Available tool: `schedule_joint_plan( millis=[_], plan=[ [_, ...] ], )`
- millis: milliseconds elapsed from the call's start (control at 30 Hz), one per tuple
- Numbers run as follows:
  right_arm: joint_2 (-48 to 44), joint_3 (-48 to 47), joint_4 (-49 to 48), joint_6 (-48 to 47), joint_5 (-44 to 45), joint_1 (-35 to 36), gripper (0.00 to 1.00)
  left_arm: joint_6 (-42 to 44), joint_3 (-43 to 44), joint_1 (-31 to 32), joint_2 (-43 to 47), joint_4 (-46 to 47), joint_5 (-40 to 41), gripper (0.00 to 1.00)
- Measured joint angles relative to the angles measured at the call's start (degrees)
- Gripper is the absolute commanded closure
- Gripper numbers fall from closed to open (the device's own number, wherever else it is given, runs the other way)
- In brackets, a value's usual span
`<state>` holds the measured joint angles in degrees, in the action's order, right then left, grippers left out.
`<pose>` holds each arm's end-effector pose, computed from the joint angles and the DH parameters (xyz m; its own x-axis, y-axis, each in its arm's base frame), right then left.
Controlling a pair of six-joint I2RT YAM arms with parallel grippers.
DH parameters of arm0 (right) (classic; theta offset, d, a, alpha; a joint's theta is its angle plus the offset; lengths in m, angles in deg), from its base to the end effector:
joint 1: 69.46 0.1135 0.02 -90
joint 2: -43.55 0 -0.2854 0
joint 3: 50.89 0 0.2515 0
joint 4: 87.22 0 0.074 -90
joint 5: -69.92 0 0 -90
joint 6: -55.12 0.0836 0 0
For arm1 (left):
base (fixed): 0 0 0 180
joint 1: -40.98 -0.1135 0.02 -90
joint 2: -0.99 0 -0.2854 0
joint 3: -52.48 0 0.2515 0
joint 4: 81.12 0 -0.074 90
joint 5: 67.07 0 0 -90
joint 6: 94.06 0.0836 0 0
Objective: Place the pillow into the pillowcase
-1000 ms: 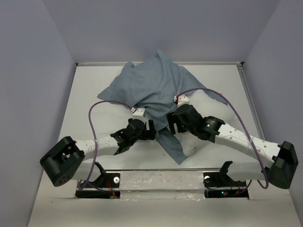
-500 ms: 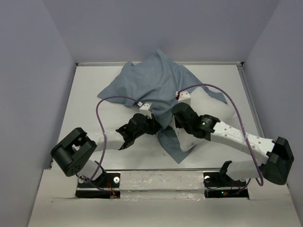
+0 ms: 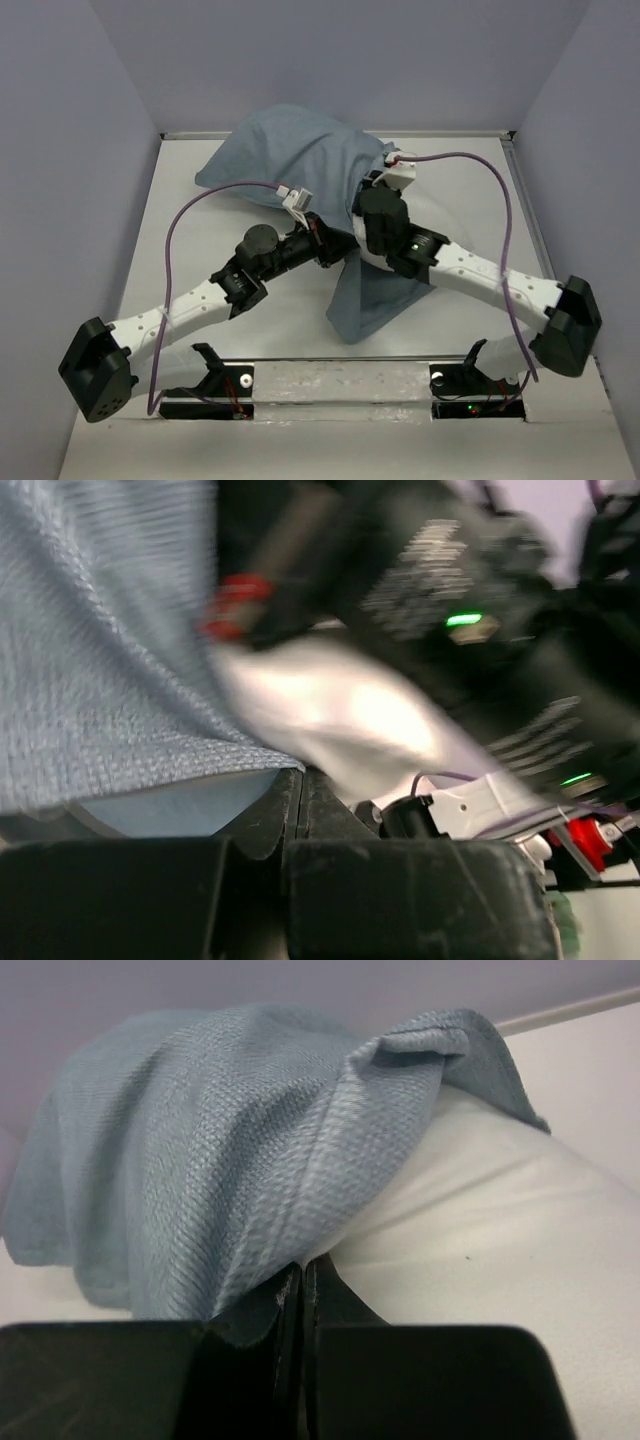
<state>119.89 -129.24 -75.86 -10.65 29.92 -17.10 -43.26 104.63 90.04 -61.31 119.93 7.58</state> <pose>0.2522 0.2222 0.3789 -0.1099 0.2894 -0.9509 -0.0025 0.9566 0.2915 0.1712 -0.2311 0.3511 -0.4720 -0.3860 -0.7926 0.7748 0.2472 -0.5818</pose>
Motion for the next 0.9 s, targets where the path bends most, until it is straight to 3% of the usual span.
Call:
schedule_joint_plan(
  millis=[133,233,267,300,333,367,400,433,467,567,833,900],
  plan=[
    [14.53,-2.03,-5.44,4.68,1.22,-0.28,1.0,-1.29,0.24,-1.84,-1.07,-3.32,-2.25,1.0],
    [18.14,-0.66,-6.16,9.11,0.81,-0.87,1.0,-2.62,-1.81,-3.8,-1.01,-6.99,-3.72,0.96],
    [18.29,0.15,-6.51,10.34,0.66,-0.92,1.0,-2.71,-2.64,-4.46,-0.13,-7.67,-4.5,0.71],
    [18.08,0.59,-6.88,11.5,0.11,-0.92,0.83,-2.6,-3.21,-5.14,0.68,-8.11,-5.07,0.54],
    [17.81,0.83,-7.13,11.74,-0.35,-0.9,0.83,-2.27,-3.89,-6.43,2.38,-9.4,-5.55,0.4],
    [17.16,1.33,-7.37,12.55,-1.42,-0.83,0.66,-1.36,-3.93,-8.0,4.15,-11.85,-5.49,0.29],
    [16.26,2.21,-7.48,13.0,-3.23,-0.79,0.58,-0.07,-3.89,-9.22,6.08,-13.62,-5.38,0.17],
    [15.13,3.45,-7.5,13.6,-5.07,-0.79,0.5,1.64,-3.52,-10.36,8.24,-15.69,-4.57,0.14],
    [14.27,4.37,-7.48,13.46,-6.45,-0.76,0.33,2.51,-2.89,-11.06,9.84,-17.4,-3.5,0.13],
    [10.1,7.63,-6.45,13.16,-12.09,-0.92,0.17,6.47,1.95,-11.65,14.08,-23.37,0.57,0.13],
    [-9.49,10.32,5.05,6.97,-23.58,-3.39,0.17,13.57,14.6,-11.65,13.53,-29.66,9.44,0.13],
    [-13.4,10.78,7.3,5.01,-26.99,-8.66,0.06,14.95,17.25,-11.54,10.14,-30.29,10.82,0.15]
  ],
)
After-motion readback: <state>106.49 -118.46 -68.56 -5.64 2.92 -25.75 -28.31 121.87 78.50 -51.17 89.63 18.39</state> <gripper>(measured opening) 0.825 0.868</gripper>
